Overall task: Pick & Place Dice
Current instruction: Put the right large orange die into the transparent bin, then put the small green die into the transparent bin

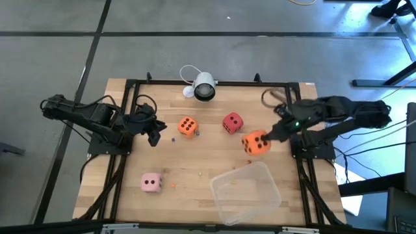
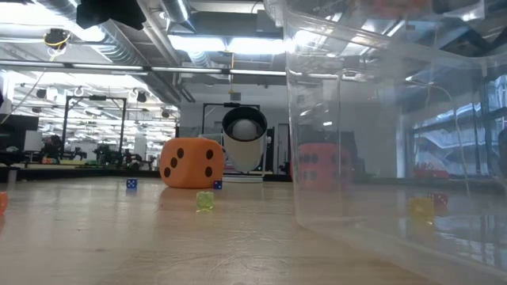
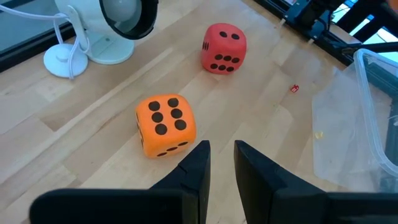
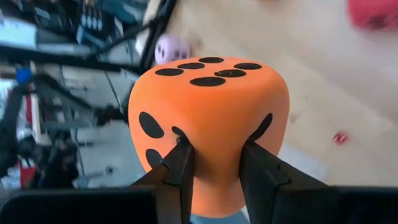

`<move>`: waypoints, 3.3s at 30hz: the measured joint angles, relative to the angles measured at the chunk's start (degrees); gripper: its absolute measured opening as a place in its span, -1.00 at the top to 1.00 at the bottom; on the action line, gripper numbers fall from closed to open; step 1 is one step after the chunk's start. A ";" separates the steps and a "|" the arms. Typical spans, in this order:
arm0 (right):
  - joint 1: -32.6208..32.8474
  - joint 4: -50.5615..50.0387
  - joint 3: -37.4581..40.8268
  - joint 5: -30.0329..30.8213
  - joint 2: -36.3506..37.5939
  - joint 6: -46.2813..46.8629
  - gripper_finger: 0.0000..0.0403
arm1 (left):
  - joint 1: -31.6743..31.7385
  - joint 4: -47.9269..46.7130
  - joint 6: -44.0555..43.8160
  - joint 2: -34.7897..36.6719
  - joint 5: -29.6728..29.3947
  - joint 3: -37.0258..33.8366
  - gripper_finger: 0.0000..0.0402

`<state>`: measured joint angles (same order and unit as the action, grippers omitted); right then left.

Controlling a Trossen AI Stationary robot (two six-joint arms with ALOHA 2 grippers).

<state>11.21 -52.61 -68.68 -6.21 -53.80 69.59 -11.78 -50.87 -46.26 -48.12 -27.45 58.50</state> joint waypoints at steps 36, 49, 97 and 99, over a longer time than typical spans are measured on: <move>27.05 -2.12 -6.72 4.94 -36.51 22.93 0.62 | -0.01 0.02 3.01 0.00 1.63 0.00 0.67; 26.35 -5.53 -6.72 2.66 -39.54 22.86 0.73 | -0.01 0.00 3.06 0.00 1.65 0.00 0.67; 26.81 -20.78 -27.16 9.96 -39.30 16.94 -0.69 | 0.00 0.00 3.04 0.00 1.63 0.00 0.67; 26.40 -23.93 -30.57 12.41 -39.30 16.93 -0.69 | 0.01 0.00 3.04 0.00 1.63 -0.02 0.67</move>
<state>37.61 -76.55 -99.25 6.20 -93.10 86.52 -11.78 -50.87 -43.22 -48.12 -25.82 58.48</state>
